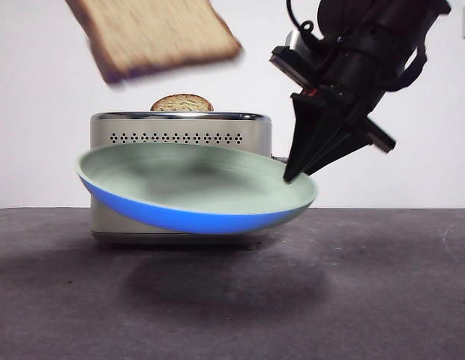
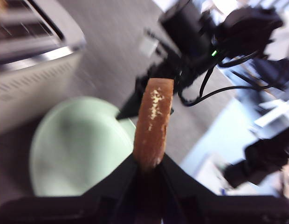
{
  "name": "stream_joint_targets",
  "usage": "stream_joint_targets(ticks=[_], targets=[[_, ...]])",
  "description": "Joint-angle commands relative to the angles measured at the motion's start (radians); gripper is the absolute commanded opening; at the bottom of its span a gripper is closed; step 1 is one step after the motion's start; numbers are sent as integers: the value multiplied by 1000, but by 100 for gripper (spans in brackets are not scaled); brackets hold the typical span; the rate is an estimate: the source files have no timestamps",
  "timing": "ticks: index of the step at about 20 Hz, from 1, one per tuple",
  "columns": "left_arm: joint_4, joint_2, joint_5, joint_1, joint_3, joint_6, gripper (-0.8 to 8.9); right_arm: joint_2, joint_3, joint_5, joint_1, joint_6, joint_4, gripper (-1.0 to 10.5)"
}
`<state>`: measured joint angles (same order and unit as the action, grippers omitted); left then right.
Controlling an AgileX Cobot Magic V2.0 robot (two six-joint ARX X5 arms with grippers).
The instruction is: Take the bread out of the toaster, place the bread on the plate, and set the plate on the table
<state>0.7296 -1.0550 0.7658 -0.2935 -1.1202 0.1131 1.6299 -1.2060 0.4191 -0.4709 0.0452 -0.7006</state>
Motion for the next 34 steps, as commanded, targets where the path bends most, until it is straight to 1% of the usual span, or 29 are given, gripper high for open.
stream_joint_targets(ticks=[1, 4, 7, 10, 12, 15, 16, 17, 18, 19, 20, 24, 27, 31, 32, 34], targets=[[-39, -99, 98, 1, 1, -13, -8, -13, 7, -35, 0, 10, -26, -12], [-72, -240, 137, -18, 1, -10, -8, -19, 7, -36, 5, 6, -58, -12], [-71, -363, 126, -62, 1, -10, -8, -19, 7, -34, 5, 6, -67, -12], [-95, -444, 108, -113, 1, -10, -8, -20, 7, -33, 5, 6, -67, -12], [-116, -469, 37, -143, 1, -8, -8, -21, 7, -32, 5, 6, -67, -12], [-123, -475, -143, -182, 1, 4, -2, -21, 7, -32, 5, 6, -68, -12], [-123, -475, -177, -190, 1, 17, 3, -21, 7, -33, 6, 6, -68, -12], [-122, -475, -193, -193, 1, 27, 49, -21, 7, -33, 5, 6, -68, -12], [-123, -474, -193, -193, 1, 31, 185, -21, 7, -32, 6, 6, -68, -12], [-123, -474, -193, -196, -1, 45, 344, -21, 7, -33, 6, 6, -68, -12], [-124, -473, -192, -200, -2, 45, 451, -21, 7, -33, 6, 6, -68, -12], [-107, -449, -211, -206, -38, 43, 459, -21, 7, -33, 6, 6, -72, -12], [-38, -414, -348, -231, -127, 8, 459, -21, 7, -34, 13, 5, -92, -12], [111, -380, -542, -270, -301, -89, 458, -21, 7, -35, 44, -10, -122, -12], [133, -365, -567, -278, -343, -100, 458, -21, 7, -36, 60, -16, -134, -12], [144, -328, -579, -289, -407, -108, 458, -21, 7, -36, 93, -35, -161, -12]])
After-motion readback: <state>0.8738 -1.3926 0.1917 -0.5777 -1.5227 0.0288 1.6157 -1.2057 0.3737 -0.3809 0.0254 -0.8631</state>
